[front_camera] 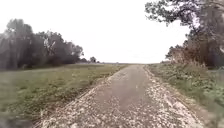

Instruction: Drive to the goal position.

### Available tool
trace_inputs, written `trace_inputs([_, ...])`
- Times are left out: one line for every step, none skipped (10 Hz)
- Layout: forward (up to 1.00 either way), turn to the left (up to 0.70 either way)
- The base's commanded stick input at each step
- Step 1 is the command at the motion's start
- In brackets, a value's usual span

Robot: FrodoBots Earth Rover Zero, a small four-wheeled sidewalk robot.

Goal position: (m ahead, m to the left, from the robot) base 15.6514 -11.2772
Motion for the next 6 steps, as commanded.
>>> trace_inputs([0.7, -0.09])
trace_inputs([0.7, -0.04])
trace_inputs([0.7, 0.0])
trace_inputs([0.7, 0.0])
trace_inputs([0.7, 0.0])
trace_inputs([0.7, 0.0])
